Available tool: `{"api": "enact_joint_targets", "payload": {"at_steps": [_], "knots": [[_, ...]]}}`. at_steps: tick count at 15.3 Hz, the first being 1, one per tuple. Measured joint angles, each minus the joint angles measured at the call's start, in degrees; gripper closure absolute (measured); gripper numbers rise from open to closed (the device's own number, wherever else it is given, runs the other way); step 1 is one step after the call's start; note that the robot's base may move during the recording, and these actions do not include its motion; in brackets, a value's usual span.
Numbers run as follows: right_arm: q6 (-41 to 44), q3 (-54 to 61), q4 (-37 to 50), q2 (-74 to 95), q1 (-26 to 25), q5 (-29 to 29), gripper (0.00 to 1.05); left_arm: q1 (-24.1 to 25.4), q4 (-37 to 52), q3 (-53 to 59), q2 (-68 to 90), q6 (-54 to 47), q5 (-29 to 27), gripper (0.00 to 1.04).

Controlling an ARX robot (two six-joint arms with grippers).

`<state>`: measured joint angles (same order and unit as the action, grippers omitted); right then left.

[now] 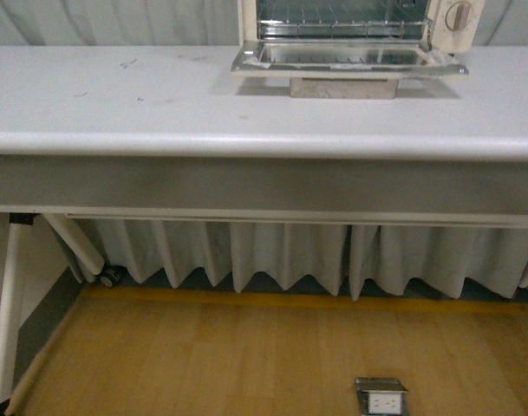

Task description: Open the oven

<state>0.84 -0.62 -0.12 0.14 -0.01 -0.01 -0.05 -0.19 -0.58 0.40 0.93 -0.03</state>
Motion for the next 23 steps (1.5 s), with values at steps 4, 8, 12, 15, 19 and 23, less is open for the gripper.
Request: {"api": "enact_joint_targets", "payload": {"at_steps": [4, 8, 12, 15, 19, 23], "knots": [[0.0, 0.0, -0.1, 0.0, 0.0, 0.0, 0.06, 0.0, 0.0, 0.0, 0.0, -0.1, 0.0, 0.07], [0.0, 0.0, -0.1, 0.0, 0.0, 0.0, 0.06, 0.0, 0.1, 0.0, 0.0, -0.1, 0.0, 0.07], [0.0, 0.0, -0.2, 0.0, 0.0, 0.0, 0.06, 0.0, -0.2, 0.0, 0.0, -0.1, -0.1, 0.07], [0.0, 0.0, -0.2, 0.0, 0.0, 0.0, 0.06, 0.0, -0.2, 0.0, 0.0, -0.1, 0.0, 0.07], [0.0, 0.0, -0.1, 0.0, 0.0, 0.0, 0.06, 0.0, -0.1, 0.0, 0.0, -0.1, 0.0, 0.07], [0.0, 0.0, -0.1, 0.0, 0.0, 0.0, 0.06, 0.0, -0.1, 0.0, 0.0, -0.1, 0.0, 0.07]]}}
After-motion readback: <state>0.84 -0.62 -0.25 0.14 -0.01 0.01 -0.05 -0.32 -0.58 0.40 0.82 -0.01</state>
